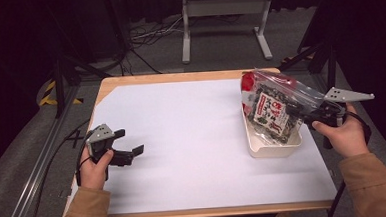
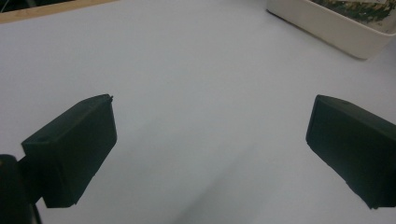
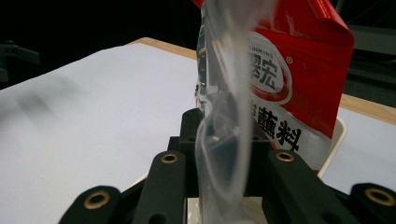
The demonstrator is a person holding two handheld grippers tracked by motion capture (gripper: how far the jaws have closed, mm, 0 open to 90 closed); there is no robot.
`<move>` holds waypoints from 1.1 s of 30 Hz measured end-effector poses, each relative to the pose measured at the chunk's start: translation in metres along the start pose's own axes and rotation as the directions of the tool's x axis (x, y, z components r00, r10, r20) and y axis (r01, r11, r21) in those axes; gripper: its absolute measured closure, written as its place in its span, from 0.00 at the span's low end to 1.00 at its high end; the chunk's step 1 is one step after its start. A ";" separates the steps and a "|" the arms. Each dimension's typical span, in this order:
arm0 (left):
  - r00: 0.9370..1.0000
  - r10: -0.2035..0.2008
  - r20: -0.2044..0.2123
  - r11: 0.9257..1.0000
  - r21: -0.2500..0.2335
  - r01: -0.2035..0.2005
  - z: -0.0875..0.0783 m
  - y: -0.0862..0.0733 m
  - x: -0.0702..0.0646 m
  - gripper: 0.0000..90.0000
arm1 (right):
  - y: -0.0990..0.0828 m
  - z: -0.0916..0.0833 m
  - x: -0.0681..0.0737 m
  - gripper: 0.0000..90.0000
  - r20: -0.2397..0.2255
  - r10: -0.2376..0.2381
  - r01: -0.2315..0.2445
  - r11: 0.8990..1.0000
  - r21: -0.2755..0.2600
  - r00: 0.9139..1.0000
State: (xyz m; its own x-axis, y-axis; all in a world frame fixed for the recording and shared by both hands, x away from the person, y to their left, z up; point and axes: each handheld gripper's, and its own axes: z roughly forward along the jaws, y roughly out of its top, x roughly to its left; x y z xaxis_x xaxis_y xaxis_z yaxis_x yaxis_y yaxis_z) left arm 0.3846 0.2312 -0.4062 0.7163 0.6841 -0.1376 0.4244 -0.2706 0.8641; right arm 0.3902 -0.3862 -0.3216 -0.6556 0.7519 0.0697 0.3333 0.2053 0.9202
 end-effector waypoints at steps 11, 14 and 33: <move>1.000 -0.008 0.000 1.000 0.008 0.008 -0.006 -0.014 -0.005 0.03 | 0.002 0.002 0.001 0.77 0.011 -0.004 0.003 1.000 0.006 1.000; 1.000 -0.002 -0.002 1.000 0.004 0.002 -0.009 -0.018 -0.006 0.03 | 0.000 0.001 0.001 0.65 0.026 0.000 0.000 1.000 -0.008 1.000; 0.998 0.039 0.039 0.999 -0.038 -0.037 -0.023 -0.026 -0.027 0.03 | -0.021 -0.041 0.053 0.39 0.131 -0.083 0.099 0.988 -0.117 0.988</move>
State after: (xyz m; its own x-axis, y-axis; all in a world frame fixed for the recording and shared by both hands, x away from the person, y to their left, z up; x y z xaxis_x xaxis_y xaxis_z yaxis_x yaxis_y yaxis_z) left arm 0.3417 0.2348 -0.4135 0.7532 0.6463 -0.1224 0.3757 -0.2699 0.8866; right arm 0.3213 -0.3763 -0.3216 -0.5865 0.8079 -0.0581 0.1856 0.2039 0.9612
